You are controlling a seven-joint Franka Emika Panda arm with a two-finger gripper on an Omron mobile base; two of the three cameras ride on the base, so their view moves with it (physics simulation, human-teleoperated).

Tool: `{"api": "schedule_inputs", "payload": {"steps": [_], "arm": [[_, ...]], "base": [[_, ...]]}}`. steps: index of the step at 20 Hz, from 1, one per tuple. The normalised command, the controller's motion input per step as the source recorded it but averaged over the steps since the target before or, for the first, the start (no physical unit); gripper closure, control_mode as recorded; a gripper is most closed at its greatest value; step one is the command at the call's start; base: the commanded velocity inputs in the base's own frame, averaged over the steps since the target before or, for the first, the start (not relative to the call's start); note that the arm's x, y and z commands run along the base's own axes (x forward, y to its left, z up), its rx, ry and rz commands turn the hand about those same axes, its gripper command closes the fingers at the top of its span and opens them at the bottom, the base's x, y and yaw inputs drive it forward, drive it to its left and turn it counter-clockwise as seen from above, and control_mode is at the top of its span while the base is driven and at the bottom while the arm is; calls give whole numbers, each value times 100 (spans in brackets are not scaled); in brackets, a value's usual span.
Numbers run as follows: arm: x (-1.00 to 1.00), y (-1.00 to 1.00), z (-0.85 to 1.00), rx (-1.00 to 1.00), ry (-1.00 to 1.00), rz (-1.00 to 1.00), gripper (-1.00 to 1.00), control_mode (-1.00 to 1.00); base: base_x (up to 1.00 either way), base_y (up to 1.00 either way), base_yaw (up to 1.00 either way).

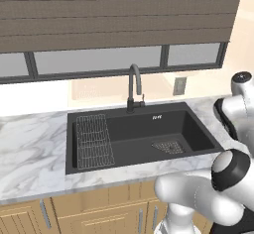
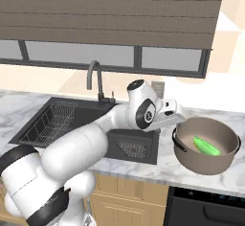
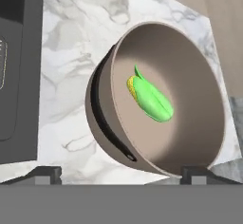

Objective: Dump the corn from the pot into the sink. Then turn on the water and wash the corn. Then turn off the water and put the corn back in the pot.

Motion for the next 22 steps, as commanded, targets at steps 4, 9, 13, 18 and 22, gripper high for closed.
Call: {"api": "schedule_inputs", "payload": {"steps": [4,9,13,18,22], "arm": [[40,-47,-34,1,0,0,-100,-100],[3,-4,-26,8,0,0,-100,-100],[8,0,-42,9,0,0,-100,-100],[22,0,-47,5,0,0,-100,-100],[28,-5,-27,4,0,0,-100,-100]], "base": [[0,0,0],[0,0,0],[0,0,0],[0,0,0],[0,0,0]]}}
